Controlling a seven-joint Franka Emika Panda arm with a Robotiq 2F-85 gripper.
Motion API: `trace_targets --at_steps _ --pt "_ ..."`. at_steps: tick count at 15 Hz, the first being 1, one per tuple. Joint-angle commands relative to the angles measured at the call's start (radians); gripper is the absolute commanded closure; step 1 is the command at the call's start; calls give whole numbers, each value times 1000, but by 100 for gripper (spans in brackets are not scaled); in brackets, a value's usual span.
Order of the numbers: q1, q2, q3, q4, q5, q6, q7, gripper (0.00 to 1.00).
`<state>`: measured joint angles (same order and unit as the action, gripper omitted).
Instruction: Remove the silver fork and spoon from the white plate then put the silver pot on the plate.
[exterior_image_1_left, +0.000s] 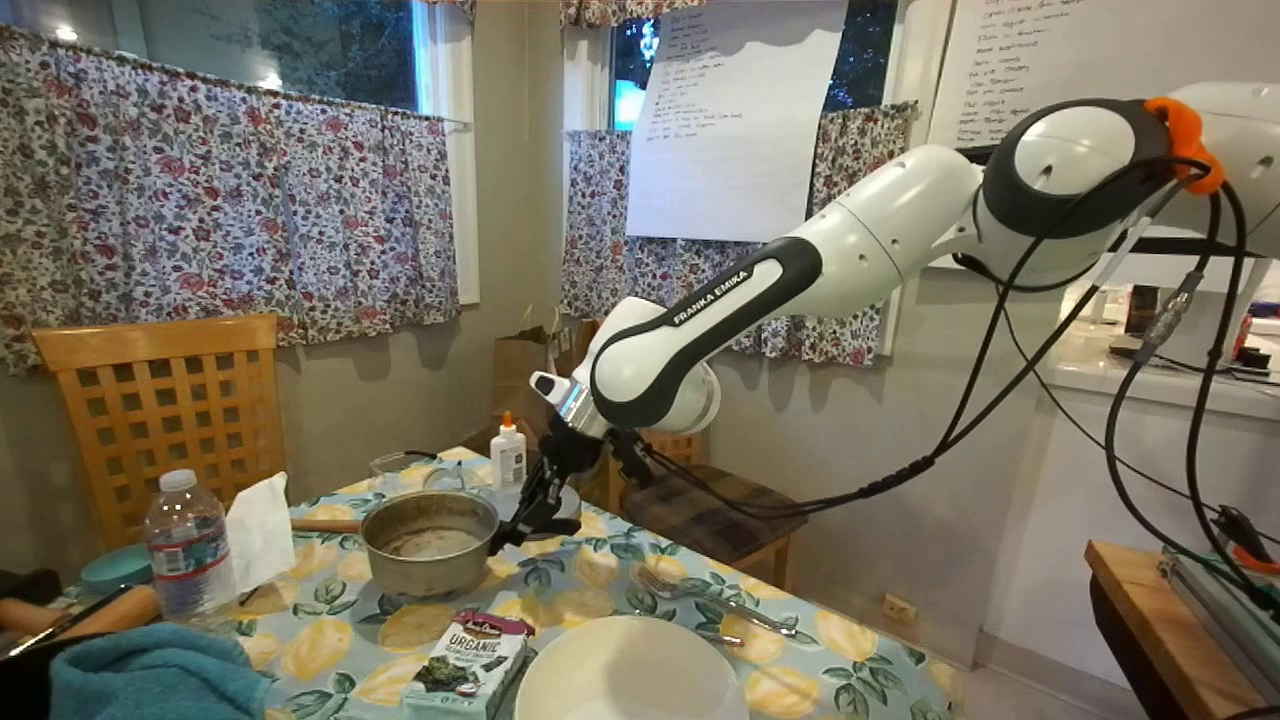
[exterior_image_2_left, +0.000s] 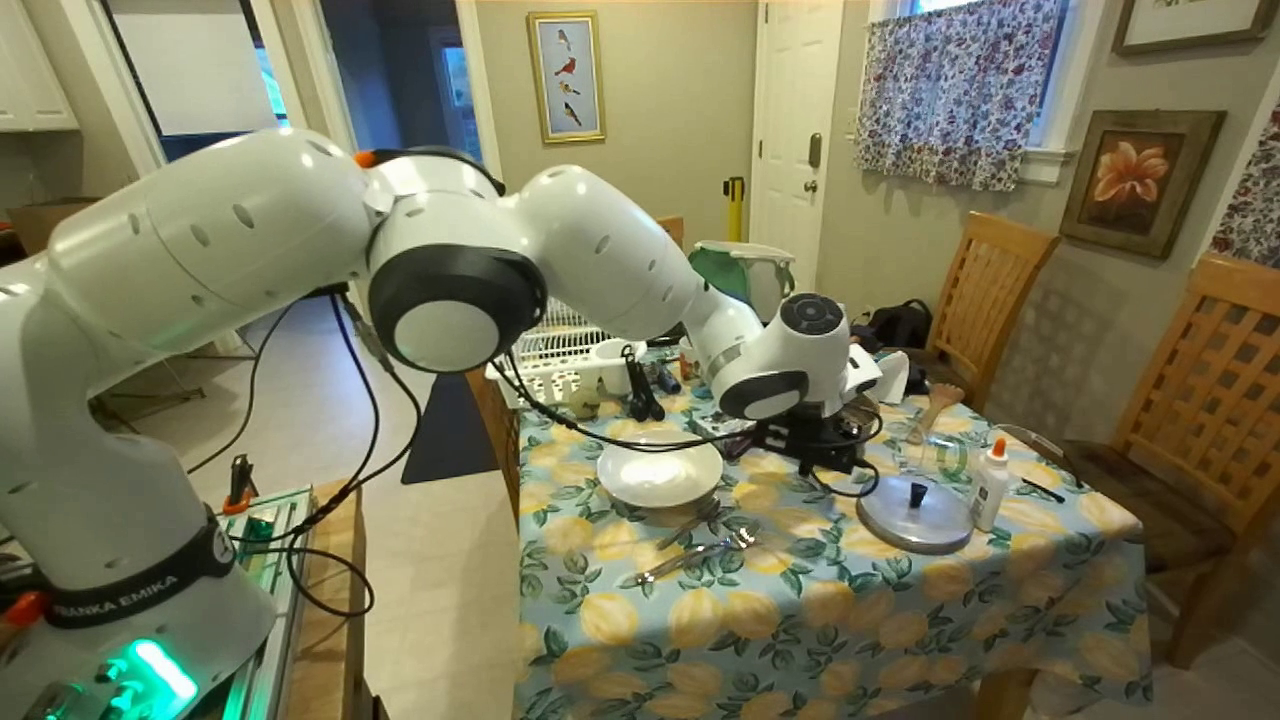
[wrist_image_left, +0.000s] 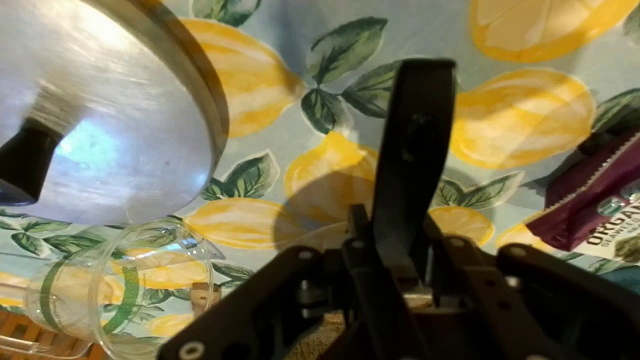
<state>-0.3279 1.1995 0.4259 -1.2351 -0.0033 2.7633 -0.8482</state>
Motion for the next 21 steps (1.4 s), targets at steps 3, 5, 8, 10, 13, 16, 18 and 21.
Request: trace_targets --at_steps 3,5,8,10,13,16,18,21 --pt "-72 -147 44 -189 39 -93 -107 94" --pt "-83 -203 45 -254 51 -115 -129 94" --pt "-92 -278 45 -338 76 -126 -161 94" --pt "-96 -326 47 -390 101 -143 -175 94" --pt "-106 -390 52 -462 151 -185 -207 94" --pt "-105 -446 44 -525 206 -218 -243 94" --pt "-105 -475 37 -560 239 -241 -265 94" --pt "-96 -513 17 -611 279 -264 -295 94"
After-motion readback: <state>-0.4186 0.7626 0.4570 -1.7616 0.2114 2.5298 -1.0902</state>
